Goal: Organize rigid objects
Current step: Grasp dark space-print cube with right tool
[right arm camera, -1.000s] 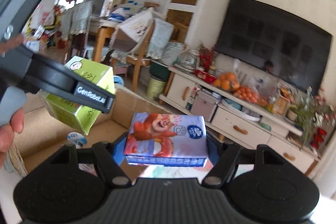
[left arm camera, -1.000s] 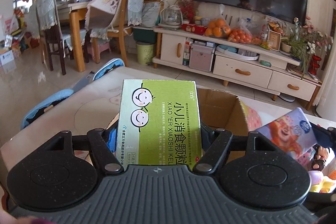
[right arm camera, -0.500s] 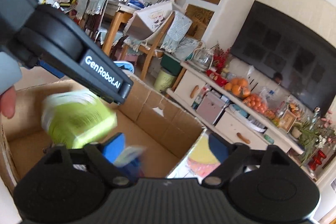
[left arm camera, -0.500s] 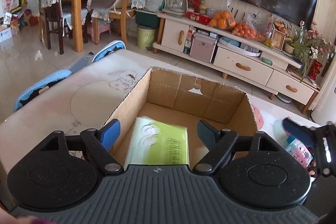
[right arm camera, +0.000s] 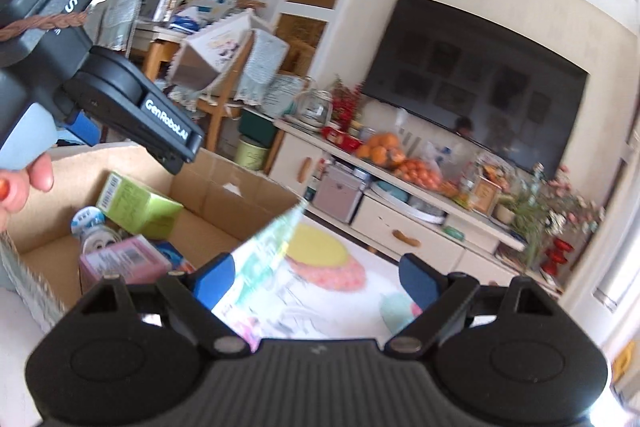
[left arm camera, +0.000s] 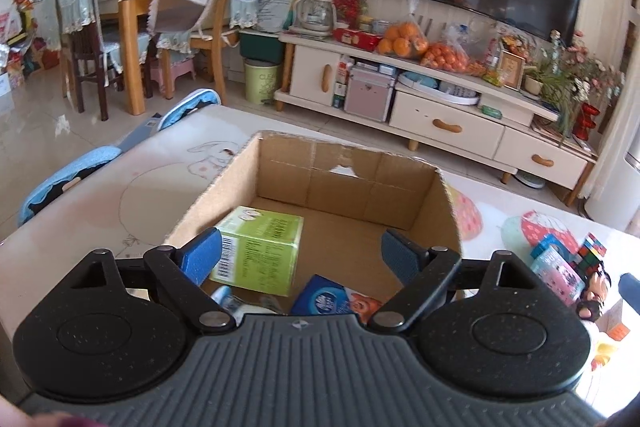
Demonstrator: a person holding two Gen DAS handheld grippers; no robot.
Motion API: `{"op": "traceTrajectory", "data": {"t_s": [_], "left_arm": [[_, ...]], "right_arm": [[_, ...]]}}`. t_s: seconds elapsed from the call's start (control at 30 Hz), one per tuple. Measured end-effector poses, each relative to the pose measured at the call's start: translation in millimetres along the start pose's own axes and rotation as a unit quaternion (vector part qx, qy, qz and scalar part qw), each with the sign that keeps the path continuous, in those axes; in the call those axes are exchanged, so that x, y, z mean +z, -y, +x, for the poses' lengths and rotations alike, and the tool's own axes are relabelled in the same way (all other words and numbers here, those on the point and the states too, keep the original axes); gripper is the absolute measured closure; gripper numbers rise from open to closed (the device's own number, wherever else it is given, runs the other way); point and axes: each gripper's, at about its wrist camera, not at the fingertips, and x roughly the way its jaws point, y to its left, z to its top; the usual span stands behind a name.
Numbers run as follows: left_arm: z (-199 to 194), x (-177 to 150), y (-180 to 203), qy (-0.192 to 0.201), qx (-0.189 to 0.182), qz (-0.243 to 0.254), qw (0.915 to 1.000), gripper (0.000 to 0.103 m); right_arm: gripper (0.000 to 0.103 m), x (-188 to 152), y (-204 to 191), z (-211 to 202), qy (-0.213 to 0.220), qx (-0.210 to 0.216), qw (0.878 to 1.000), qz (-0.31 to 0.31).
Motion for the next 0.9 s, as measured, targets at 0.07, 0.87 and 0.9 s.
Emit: {"op": "traceTrajectory", "data": {"t_s": [0.07, 0.87, 0.9], "left_arm": [[-3.2, -2.9, 3.9, 0.003, -0.006, 0.008, 0.9999, 0.0], [-31.5, -41.5, 36.9, 0.027, -0.08, 0.12, 0.9892, 0.0], [-31.4, -42.3, 38.0, 0.028, -0.081, 0.125, 0.9884, 0.0]], "right_arm": [[0.014, -7.4, 4.3, -7.2, -0.004, -0.007, 1.0, 0.011], [0.014, -79.5, 58.9, -36.9, -0.044, -0.047, 0.994, 0.085], [0.014, -82.1, 60.2, -35.7, -0.046, -0.035, 0.995, 0.087]]}}
